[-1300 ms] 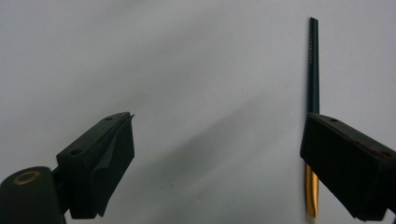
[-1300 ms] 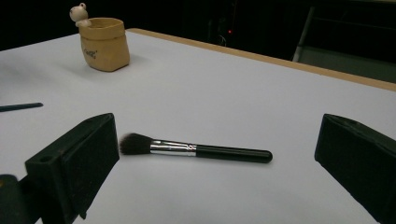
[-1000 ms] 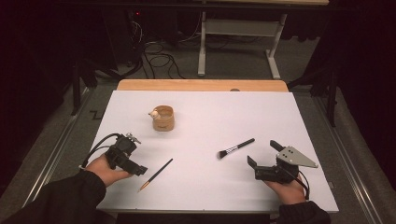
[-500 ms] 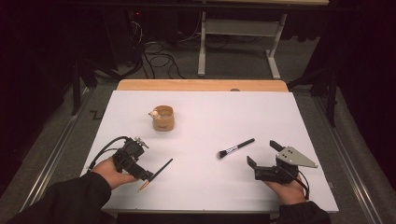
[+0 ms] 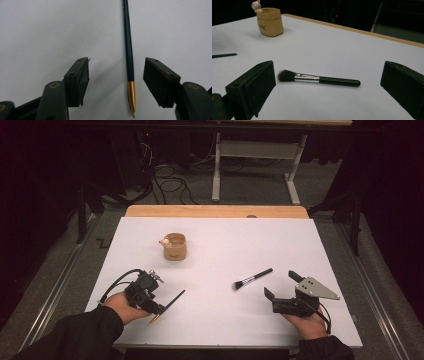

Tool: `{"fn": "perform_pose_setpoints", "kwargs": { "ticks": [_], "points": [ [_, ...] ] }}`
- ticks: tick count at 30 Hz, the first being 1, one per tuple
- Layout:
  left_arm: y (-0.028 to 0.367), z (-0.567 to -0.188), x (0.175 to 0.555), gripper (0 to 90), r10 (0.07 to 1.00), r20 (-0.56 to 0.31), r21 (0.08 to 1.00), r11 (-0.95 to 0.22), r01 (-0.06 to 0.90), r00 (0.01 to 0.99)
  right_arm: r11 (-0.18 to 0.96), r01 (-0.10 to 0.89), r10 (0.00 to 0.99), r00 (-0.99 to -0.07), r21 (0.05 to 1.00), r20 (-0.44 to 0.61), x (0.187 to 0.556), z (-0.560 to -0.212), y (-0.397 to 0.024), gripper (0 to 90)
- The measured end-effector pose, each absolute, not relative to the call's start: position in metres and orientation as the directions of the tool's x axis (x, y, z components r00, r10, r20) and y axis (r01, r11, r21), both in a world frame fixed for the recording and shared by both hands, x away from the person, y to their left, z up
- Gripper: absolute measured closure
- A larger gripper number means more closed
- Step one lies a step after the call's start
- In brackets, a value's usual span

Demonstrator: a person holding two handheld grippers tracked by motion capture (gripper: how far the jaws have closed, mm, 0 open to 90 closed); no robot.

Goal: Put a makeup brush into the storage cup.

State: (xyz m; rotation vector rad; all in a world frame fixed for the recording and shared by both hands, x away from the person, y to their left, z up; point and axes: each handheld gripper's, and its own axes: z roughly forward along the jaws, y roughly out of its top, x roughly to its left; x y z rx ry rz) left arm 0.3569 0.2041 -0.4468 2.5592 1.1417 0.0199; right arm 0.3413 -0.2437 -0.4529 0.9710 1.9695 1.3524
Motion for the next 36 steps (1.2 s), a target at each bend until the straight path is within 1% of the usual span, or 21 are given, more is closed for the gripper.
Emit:
{"fn": "perform_pose_setpoints", "kwargs": {
  "ticks": [3, 4, 7, 8, 9, 21, 29, 36],
  "points": [
    [0.203, -0.450, 0.356, 44.7, 0.726, -0.123, 0.310, -0.619, 0.721, 0.677, 0.230, 0.250, 0.810, -0.585, 0.940, -0.043, 0.341, -0.453, -0.244, 0.4],
    [0.202, -0.450, 0.356, 44.7, 0.726, -0.124, 0.308, -0.620, 0.721, 0.677, 0.230, 0.250, 0.810, -0.585, 0.940, -0.043, 0.341, -0.453, -0.244, 0.4],
    [0.202, -0.453, 0.356, 48.7, 0.727, -0.142, 0.301, -0.615, 0.729, 0.672, 0.232, 0.250, 0.810, -0.585, 0.940, -0.044, 0.341, -0.453, -0.244, 0.4],
    [0.202, -0.454, 0.356, 51.3, 0.727, -0.150, 0.298, -0.613, 0.732, 0.670, 0.232, 0.250, 0.809, -0.586, 0.940, -0.044, 0.341, -0.453, -0.243, 0.4],
    [0.202, -0.454, 0.356, 51.3, 0.728, -0.154, 0.296, -0.611, 0.734, 0.668, 0.232, 0.250, 0.809, -0.586, 0.940, -0.044, 0.341, -0.453, -0.243, 0.4],
    [0.198, -0.455, 0.350, 65.1, 0.734, -0.148, 0.282, -0.611, 0.740, 0.663, 0.232, 0.250, 0.810, -0.585, 0.940, -0.045, 0.341, -0.453, -0.244, 0.4],
    [0.193, -0.458, 0.348, 71.1, 0.736, -0.134, 0.275, -0.615, 0.739, 0.663, 0.232, 0.250, 0.810, -0.585, 0.940, -0.045, 0.341, -0.453, -0.243, 0.4],
    [0.189, -0.460, 0.346, 77.4, 0.731, -0.071, 0.270, -0.641, 0.719, 0.678, 0.235, 0.254, 0.809, -0.586, 0.938, -0.045, 0.341, -0.453, -0.243, 0.4]
  ]
}}
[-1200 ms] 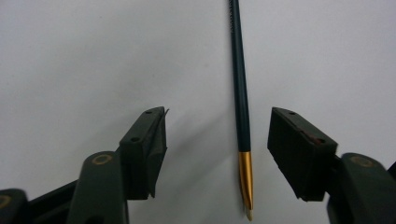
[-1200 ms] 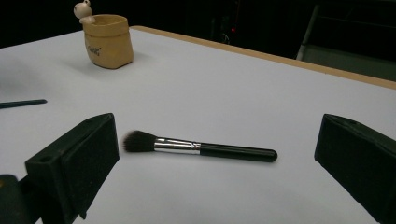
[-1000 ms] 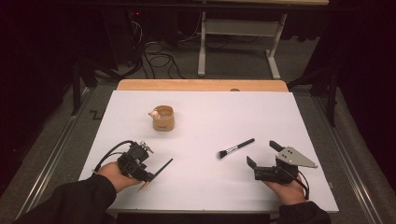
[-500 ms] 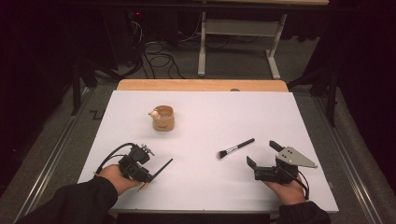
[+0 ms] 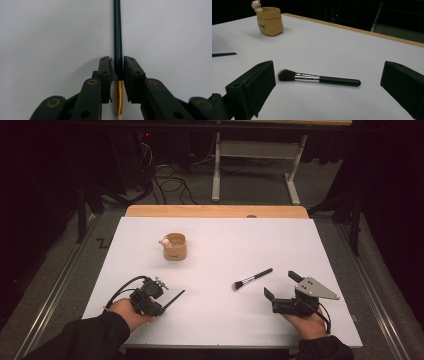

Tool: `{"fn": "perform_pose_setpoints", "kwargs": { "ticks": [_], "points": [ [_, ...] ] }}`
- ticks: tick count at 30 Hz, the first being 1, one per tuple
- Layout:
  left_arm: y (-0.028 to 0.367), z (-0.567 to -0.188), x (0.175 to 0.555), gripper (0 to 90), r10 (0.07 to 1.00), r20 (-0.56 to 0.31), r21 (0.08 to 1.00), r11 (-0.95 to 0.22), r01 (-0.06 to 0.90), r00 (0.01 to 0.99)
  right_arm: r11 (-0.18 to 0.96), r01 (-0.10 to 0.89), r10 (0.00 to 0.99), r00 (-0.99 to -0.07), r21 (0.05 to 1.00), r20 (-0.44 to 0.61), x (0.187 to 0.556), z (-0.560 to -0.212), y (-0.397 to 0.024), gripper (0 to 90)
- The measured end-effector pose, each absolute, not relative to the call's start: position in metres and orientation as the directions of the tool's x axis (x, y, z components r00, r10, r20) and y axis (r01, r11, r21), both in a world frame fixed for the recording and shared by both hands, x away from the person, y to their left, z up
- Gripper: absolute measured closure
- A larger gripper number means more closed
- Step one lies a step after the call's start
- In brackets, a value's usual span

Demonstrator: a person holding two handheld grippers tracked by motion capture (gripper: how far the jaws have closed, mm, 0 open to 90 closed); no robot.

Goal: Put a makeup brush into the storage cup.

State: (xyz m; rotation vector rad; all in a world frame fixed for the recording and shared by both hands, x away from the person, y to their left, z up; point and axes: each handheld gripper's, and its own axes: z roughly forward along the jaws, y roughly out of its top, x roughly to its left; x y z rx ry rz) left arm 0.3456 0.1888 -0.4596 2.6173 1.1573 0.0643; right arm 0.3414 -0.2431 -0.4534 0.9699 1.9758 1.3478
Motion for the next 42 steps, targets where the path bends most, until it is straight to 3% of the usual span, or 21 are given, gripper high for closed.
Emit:
{"fn": "perform_pose_setpoints", "kwargs": {
  "ticks": [13, 42],
  "points": [
    [0.1914, -0.4613, 0.3443, 82.7, 0.717, -0.065, 0.299, -0.649, 0.699, 0.694, 0.239, 0.253, 0.807, -0.588, 0.938, -0.047, 0.3415, -0.4537, -0.2422, 0.4],
    [0.1955, -0.4601, 0.3446, 83.3, 0.706, -0.091, 0.308, -0.651, 0.694, 0.703, 0.234, 0.254, 0.809, -0.586, 0.938, -0.043, 0.3417, -0.4540, -0.2433, 0.6]
  ]
}}
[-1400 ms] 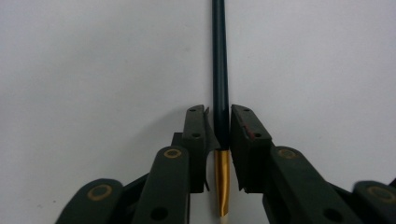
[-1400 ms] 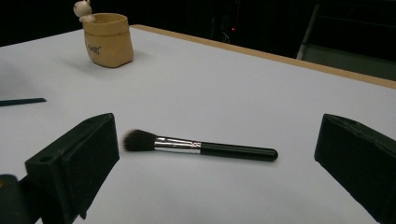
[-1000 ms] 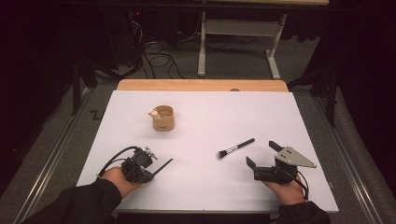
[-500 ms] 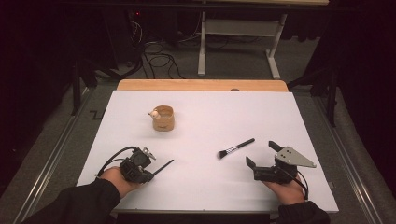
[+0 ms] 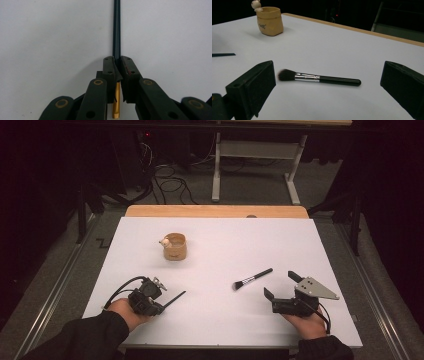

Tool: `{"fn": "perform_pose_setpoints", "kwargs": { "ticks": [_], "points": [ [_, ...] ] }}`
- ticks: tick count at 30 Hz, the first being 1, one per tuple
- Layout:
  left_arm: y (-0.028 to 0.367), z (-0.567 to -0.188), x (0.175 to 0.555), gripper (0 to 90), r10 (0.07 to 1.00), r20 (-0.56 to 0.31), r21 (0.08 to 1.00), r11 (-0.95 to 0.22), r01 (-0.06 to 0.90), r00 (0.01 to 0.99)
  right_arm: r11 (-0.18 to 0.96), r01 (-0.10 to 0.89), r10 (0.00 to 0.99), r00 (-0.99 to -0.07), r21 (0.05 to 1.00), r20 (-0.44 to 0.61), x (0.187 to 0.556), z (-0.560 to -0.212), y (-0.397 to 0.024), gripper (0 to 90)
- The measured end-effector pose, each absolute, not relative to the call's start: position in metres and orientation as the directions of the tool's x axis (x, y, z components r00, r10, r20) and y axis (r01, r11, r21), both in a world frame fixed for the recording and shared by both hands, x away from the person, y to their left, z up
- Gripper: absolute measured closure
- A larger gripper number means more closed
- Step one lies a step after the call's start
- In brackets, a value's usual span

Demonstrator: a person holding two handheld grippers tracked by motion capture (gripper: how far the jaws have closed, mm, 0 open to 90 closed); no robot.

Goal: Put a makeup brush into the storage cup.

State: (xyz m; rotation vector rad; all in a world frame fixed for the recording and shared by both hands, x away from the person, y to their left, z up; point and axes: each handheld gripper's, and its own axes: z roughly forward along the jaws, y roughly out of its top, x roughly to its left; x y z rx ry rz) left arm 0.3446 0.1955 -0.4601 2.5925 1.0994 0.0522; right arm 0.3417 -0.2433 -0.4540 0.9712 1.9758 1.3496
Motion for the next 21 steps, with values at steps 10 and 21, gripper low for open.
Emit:
{"fn": "perform_pose_setpoints", "kwargs": {
  "ticks": [10, 21],
  "points": [
    [0.196, -0.439, 0.345, 83.3, 0.690, -0.089, 0.339, -0.657, 0.673, 0.718, 0.233, 0.249, 0.808, -0.588, 0.940, -0.045, 0.341, -0.454, -0.243, 0.7],
    [0.193, -0.416, 0.348, 83.3, 0.675, -0.083, 0.331, -0.675, 0.659, 0.733, 0.233, 0.248, 0.808, -0.587, 0.940, -0.046, 0.341, -0.453, -0.243, 0.7]
  ]
}}
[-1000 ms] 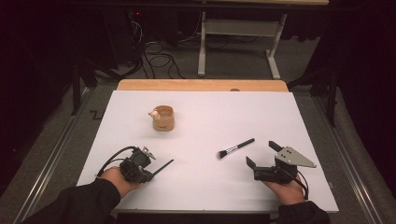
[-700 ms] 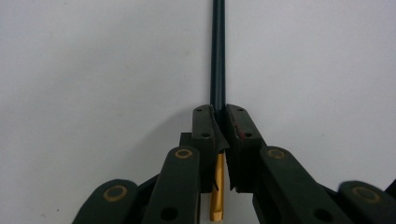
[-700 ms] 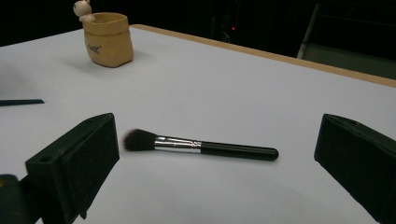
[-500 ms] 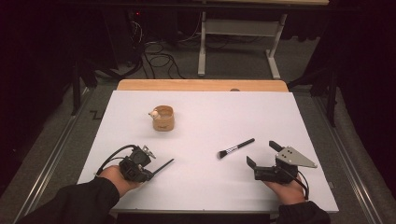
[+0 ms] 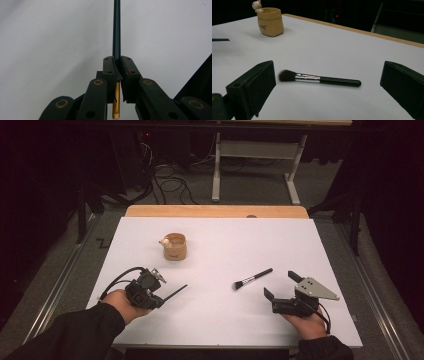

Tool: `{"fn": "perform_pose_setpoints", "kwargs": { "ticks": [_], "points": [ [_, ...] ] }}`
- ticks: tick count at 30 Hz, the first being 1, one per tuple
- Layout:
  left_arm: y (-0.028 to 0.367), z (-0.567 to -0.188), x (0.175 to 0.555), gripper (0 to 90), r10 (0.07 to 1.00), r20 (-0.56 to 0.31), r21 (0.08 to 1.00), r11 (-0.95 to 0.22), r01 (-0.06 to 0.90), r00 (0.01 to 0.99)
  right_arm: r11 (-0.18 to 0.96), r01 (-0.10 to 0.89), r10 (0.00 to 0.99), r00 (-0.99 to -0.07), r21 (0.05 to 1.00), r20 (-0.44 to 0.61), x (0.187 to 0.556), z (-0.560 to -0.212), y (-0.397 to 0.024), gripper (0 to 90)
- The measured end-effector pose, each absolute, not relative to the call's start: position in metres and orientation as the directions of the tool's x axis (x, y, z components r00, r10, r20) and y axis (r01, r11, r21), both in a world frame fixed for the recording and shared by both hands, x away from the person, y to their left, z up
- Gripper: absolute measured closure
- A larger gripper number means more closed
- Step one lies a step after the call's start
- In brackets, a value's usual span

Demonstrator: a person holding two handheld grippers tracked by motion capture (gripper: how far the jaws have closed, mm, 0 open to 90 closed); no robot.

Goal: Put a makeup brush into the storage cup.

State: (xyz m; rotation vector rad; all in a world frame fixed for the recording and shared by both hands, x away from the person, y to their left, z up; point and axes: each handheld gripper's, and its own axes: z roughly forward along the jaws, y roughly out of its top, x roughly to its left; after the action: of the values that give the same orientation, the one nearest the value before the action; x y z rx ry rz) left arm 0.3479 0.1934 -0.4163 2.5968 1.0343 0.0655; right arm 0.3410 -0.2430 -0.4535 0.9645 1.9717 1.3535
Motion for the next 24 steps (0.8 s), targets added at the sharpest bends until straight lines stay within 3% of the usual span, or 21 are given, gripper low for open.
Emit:
{"fn": "perform_pose_setpoints", "kwargs": {
  "ticks": [24],
  "points": [
    [0.200, -0.391, 0.369, 83.2, 0.673, -0.106, 0.375, -0.655, 0.656, 0.732, 0.234, 0.255, 0.808, -0.588, 0.938, -0.042, 0.341, -0.455, -0.242, 0.7]
  ]
}}
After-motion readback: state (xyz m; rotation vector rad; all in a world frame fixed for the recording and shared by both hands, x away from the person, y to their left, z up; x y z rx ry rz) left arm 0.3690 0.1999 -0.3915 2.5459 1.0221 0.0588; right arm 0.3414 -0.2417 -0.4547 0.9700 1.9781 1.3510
